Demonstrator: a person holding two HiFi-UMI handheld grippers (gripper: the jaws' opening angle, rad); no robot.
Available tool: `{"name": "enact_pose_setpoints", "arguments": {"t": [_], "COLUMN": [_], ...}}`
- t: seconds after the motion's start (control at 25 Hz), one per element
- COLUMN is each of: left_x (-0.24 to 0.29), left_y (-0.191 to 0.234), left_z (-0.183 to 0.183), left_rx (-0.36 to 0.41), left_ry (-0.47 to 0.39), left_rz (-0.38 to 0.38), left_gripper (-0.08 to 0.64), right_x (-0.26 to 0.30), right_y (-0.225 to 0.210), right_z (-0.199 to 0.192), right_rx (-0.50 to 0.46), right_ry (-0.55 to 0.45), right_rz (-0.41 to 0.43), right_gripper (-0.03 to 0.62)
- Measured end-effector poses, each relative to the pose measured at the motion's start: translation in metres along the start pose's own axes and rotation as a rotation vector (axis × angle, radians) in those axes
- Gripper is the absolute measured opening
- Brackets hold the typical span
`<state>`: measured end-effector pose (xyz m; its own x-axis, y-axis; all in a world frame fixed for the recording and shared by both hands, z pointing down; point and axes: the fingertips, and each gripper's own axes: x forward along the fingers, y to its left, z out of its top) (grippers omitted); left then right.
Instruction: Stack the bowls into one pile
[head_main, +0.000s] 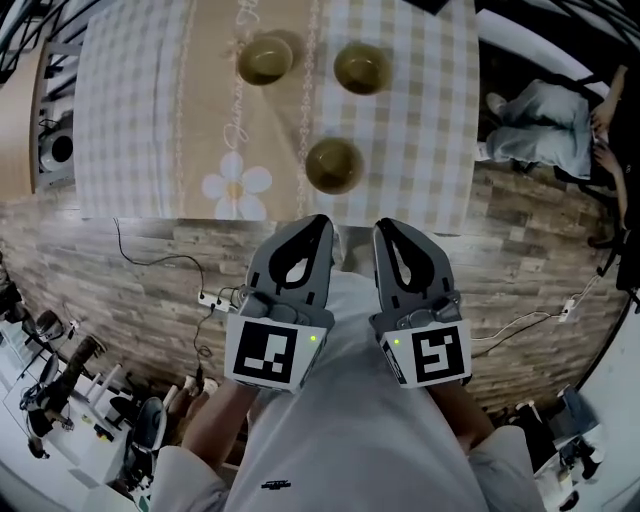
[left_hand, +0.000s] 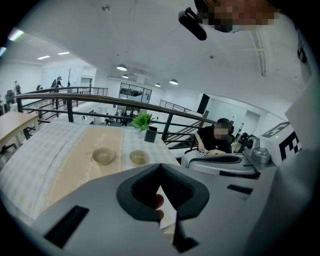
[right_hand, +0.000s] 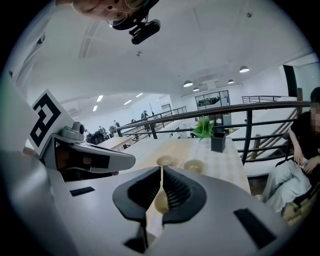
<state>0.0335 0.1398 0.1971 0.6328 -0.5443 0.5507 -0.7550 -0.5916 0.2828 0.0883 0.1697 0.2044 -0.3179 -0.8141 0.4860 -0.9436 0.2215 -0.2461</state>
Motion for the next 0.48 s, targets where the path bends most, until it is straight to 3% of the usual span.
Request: {"name": "enact_pose_setpoints", "arguments": {"t": [0.24, 0.48], "left_x": [0.033, 0.057], "left_y": [0.015, 0.049], "left_z": [-0.016, -0.034], "left_rx": [0.018, -0.012], "left_ry": [0.055, 0.087], "left_rz": [-0.046, -0.026], "left_gripper": [0.018, 0.018], "right_x": [0.032, 0.058], "right_y": [-0.019, -0.041], "right_z": [-0.016, -0.035], "right_rx": [0.035, 0.088], "right_ry": [0.034, 0.076], "right_rz": [-0.049, -0.107], "right_gripper": [0.038, 0.04]}}
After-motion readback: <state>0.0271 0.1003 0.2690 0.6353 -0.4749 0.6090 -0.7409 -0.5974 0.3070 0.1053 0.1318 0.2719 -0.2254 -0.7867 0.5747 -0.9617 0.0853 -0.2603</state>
